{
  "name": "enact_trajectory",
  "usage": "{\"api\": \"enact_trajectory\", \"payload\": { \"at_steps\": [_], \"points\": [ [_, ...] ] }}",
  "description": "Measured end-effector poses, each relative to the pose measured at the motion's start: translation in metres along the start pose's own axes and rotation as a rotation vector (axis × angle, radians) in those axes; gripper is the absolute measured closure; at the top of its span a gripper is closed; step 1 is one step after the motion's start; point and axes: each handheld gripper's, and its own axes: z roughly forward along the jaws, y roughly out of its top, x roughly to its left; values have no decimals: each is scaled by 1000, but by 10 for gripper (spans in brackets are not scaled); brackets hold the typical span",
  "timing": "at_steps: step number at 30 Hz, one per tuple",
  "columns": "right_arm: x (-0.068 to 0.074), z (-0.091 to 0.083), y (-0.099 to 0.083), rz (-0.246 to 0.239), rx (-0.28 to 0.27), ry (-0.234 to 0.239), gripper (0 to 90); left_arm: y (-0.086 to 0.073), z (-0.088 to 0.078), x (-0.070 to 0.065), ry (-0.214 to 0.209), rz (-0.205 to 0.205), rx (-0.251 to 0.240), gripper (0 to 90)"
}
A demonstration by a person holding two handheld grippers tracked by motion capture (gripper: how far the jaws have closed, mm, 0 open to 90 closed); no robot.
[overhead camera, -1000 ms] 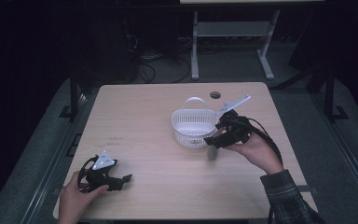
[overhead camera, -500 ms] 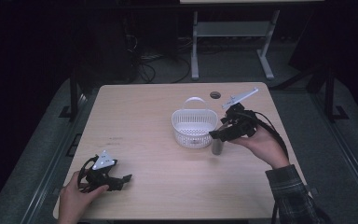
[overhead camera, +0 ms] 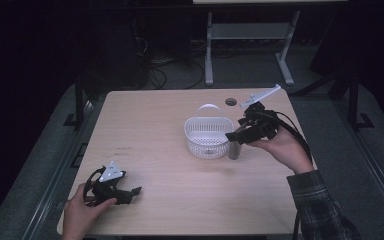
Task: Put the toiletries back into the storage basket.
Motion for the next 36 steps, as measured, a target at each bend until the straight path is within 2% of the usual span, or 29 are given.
{"api": "enact_trajectory", "payload": {
  "at_steps": [22, 36],
  "points": [
    [-3, -30, 33, -28, -47, -24, 305, 0, 0, 0, -1, 0, 0, 126],
    [-13, -32, 52, -20, -80, -16, 305, 0, 0, 0, -1, 1, 2, 125]
  ]
}}
